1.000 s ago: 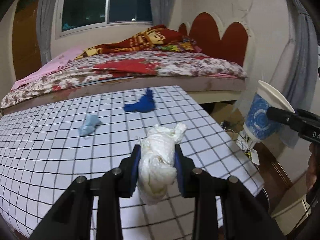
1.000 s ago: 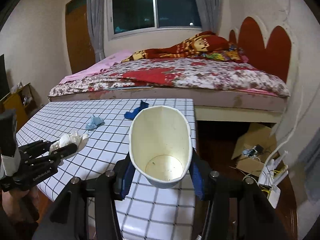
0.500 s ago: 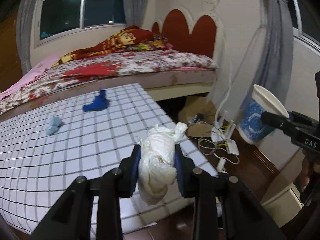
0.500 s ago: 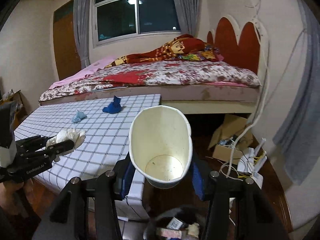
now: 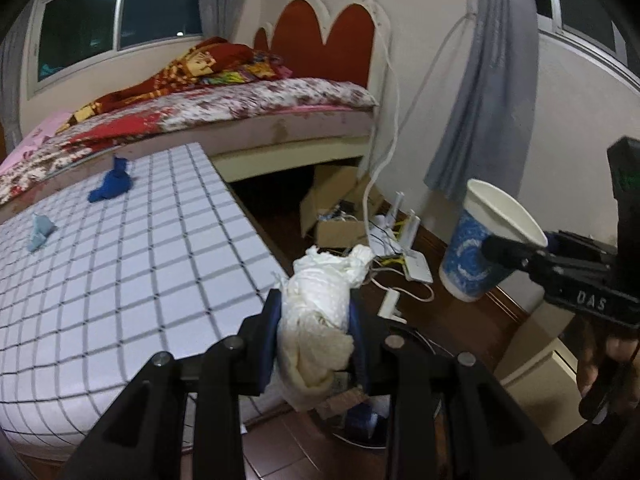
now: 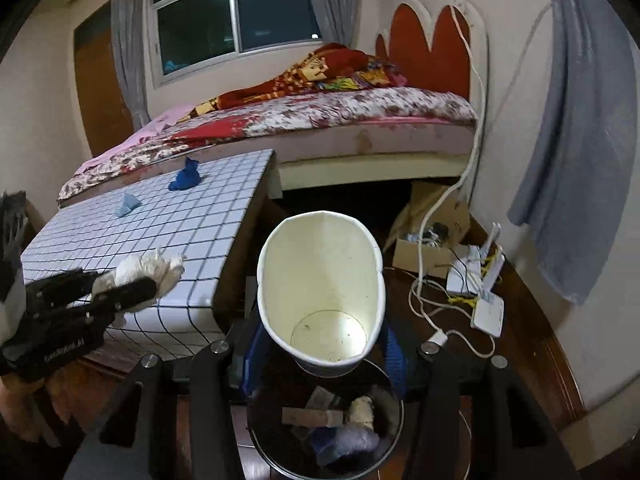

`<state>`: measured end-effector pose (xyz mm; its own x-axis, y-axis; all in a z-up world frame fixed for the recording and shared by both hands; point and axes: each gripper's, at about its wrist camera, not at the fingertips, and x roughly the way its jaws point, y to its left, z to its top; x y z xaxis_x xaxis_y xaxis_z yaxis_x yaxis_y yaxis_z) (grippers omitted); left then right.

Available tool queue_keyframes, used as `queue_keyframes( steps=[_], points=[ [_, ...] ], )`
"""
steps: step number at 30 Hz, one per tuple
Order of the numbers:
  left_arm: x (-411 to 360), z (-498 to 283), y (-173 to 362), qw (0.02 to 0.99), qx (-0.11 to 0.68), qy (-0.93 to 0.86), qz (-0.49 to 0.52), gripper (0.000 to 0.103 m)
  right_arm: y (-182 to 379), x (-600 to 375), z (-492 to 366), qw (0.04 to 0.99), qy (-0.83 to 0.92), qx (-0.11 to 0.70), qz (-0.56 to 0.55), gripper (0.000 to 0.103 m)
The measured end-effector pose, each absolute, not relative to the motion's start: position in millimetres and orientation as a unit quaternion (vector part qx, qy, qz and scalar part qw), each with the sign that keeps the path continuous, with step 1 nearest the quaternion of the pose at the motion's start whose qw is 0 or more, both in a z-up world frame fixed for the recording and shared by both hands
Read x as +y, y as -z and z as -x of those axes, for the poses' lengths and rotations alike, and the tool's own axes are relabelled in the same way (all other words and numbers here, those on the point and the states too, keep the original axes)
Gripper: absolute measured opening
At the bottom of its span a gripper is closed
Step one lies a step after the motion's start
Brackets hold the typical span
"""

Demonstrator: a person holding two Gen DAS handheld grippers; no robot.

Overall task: Collect trash
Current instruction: 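Carry the tissue and paper cup over the black bin, then open both tools to drop the tissue and cup into the bin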

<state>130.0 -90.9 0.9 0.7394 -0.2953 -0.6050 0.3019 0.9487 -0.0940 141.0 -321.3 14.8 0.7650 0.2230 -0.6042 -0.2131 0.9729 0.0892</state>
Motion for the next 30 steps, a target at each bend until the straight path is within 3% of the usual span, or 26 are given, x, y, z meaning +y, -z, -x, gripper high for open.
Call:
queue_keyframes(
  steps=[13,30],
  points=[
    [-123.4,-118.3,35.6,0.917,0.351,0.191,0.004,0.034,15.3,-344.9,-124.7,0.933,-0.103,0.344,0.010,0.054],
    [-146.2,-131.4,96.0,0.882,0.421,0.211,0.007,0.035,86.0,-341.4,-151.1,0.894,-0.129,0.428,0.003,0.055]
  ],
)
